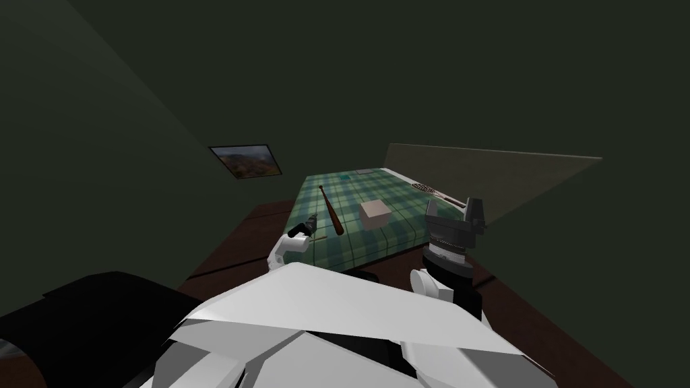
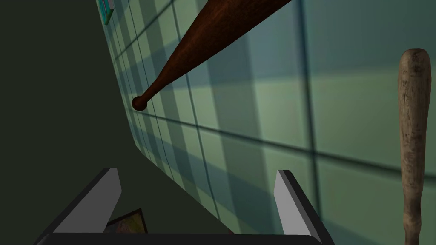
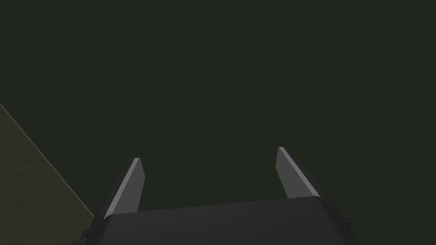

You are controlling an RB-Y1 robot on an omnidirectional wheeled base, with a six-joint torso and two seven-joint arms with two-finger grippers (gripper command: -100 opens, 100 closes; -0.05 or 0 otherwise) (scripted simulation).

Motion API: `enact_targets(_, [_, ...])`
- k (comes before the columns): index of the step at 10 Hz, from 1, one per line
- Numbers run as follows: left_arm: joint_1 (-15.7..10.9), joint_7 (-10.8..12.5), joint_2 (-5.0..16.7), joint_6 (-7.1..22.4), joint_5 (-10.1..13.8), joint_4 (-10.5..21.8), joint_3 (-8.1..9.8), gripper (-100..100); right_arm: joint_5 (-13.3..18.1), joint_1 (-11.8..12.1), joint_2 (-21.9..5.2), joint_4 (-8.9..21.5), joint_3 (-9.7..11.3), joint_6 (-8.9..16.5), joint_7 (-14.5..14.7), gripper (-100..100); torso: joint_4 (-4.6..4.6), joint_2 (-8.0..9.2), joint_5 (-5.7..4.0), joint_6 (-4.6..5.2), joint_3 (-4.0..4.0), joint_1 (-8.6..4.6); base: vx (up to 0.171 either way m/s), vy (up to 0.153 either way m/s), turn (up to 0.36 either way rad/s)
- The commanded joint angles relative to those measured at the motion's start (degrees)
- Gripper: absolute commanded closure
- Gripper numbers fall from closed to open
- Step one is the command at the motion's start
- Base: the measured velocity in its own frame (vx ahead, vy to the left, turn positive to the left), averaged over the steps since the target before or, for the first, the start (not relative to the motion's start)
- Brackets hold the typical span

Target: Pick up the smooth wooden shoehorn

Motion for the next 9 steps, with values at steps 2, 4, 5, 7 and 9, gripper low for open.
enact_targets(2, [-1.1,0.7,-0.1,4.7,0.4,2.2,0.41,-100,0.0,0.0,0.0,0.0,0.0,0.0,0.0,0,0.00,-0.02,0.00,-0.01,-0.01,-0.01,0.049,0.004,0.035])
enact_targets(4, [-1.9,1.2,-0.2,7.1,0.8,3.6,0.75,-100,0.0,0.0,0.0,0.0,0.0,0.0,0.0,0,0.01,0.06,0.00,0.00,0.04,-0.01,0.034,0.005,0.027])
enact_targets(5, [-1.9,1.2,-0.2,8.3,0.8,3.6,0.75,-100,0.0,0.0,0.0,0.0,0.0,0.0,0.0,0,0.01,0.02,0.00,-0.01,0.01,0.00,0.045,0.004,0.027])
enact_targets(7, [-2.6,1.8,-0.3,11.8,1.1,5.0,1.09,-100,0.0,0.0,0.0,0.0,0.0,0.0,0.0,0,0.00,0.00,0.00,-0.01,0.00,0.01,0.047,0.009,0.034])
enact_targets(9, [-3.3,2.3,-0.3,15.3,1.5,6.5,1.41,-100,0.0,0.0,0.0,0.0,0.0,0.0,0.0,0,0.00,-0.02,0.00,-0.01,-0.01,0.00,0.052,0.006,0.040])
